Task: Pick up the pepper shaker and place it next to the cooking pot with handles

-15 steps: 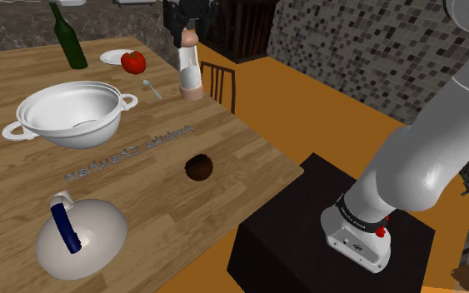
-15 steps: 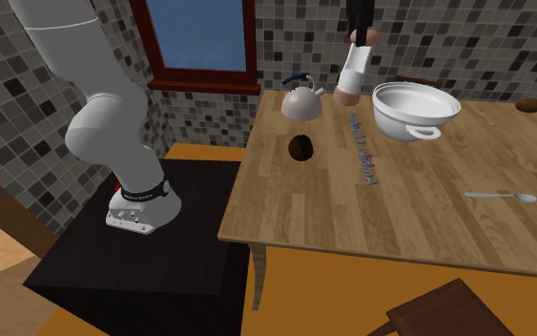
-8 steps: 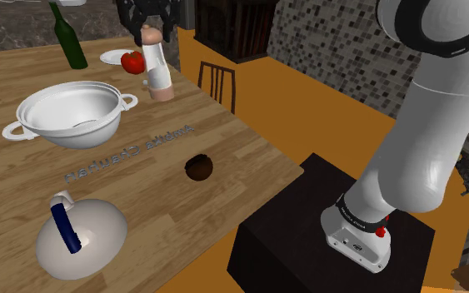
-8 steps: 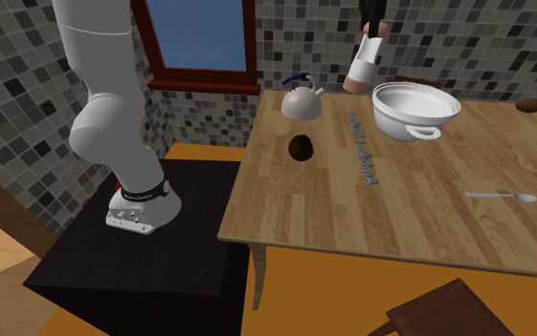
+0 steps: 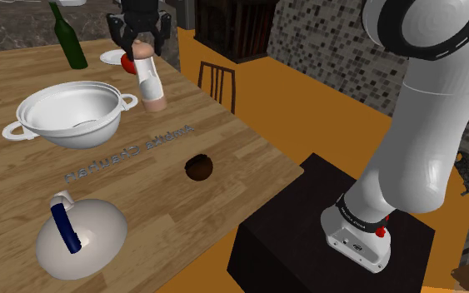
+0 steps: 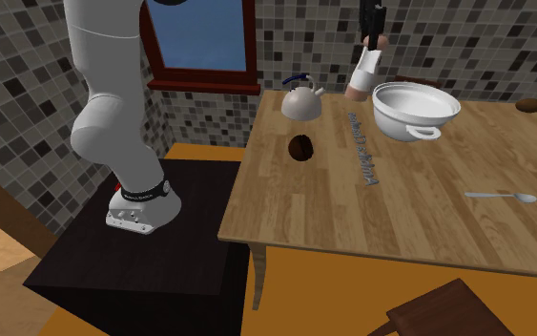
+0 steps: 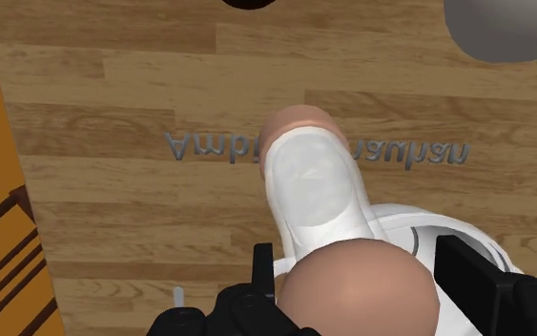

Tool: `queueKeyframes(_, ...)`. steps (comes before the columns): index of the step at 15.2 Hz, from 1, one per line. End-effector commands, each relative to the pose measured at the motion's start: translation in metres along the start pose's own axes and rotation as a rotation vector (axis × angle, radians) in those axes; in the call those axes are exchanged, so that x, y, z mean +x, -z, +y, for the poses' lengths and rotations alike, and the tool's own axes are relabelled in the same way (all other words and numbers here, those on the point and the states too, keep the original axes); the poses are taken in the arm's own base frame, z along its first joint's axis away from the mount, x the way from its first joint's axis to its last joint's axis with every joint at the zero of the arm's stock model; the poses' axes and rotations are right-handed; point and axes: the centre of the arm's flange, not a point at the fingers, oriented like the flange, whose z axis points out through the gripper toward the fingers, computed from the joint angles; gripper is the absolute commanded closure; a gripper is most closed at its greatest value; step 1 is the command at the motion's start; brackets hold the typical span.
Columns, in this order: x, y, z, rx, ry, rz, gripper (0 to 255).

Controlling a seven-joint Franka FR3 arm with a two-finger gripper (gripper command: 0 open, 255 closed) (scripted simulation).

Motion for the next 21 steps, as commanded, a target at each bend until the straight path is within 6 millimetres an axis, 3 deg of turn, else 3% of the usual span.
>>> queueKeyframes(1,-0.002,-0.010,0.000,0.000,0.000,0.001,255)
queueKeyframes(21,-0.021,-0.114,0.003,0.000,0.000,0.001,255)
